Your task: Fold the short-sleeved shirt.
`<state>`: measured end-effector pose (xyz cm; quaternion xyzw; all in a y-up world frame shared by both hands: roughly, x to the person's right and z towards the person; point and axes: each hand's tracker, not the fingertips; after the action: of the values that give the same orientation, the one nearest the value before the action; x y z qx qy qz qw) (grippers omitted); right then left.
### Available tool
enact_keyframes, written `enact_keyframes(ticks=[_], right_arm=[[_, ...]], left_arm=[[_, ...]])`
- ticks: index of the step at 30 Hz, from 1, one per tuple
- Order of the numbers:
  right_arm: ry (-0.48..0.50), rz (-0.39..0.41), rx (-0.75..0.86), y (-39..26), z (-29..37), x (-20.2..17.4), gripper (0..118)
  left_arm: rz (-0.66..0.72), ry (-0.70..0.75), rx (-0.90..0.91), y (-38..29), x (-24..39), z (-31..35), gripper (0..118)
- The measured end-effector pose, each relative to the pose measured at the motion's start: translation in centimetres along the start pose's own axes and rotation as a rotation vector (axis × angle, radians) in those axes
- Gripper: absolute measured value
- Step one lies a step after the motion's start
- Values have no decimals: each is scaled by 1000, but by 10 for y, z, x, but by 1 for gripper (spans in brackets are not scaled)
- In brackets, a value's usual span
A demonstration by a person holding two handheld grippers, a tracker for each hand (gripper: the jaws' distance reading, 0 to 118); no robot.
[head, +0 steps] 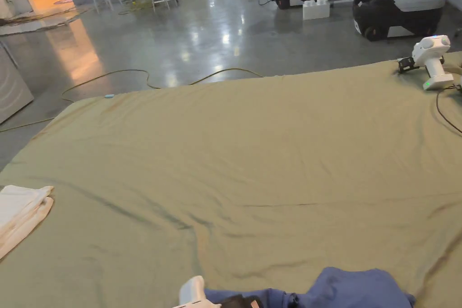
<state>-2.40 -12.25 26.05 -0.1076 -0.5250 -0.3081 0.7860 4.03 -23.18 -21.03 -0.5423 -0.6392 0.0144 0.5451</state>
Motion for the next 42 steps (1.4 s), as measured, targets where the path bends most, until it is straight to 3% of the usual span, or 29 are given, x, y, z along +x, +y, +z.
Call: enact_keyframes(ticks=[1,2,3,7,12,14,15,17,19,26,29,34,37,42], right_arm=[[3,2,0,0,-2,-2,0],[11,1,-3,0,-5,-4,0],[25,0,-12,1,-8,-5,0],[57,6,-29,1,-16,-12,0],[64,17,-41,1,-17,-18,0],[56,24,-37,2,-13,-21,0],[48,26,-34,2,-11,-22,0],[40,20,-25,1,-5,-20,0],[42,5,-29,-1,-4,-17,0],[25,2,-53,-6,-6,-13,0],[37,16,-55,-5,-11,-12,0],[91,-6,-70,-2,-31,-11,0],[100,-13,-70,1,-37,-14,0],[111,4,-45,3,-28,-14,0]], left_arm=[[0,-6,29,5,-7,20,65],[25,-9,40,10,-16,36,89],[57,1,48,16,-30,50,107],[221,47,82,24,-93,82,110],[378,-58,52,6,-128,51,109],[366,-97,118,1,-119,45,104],[391,-136,116,3,-117,43,92],[447,-160,112,6,-118,40,7],[407,-63,117,4,-114,32,7],[429,-129,188,7,-119,70,7],[323,-49,269,22,-106,119,7],[24,197,306,52,-53,172,7],[-42,119,282,49,-9,154,7],[-134,-23,88,15,61,53,7]])
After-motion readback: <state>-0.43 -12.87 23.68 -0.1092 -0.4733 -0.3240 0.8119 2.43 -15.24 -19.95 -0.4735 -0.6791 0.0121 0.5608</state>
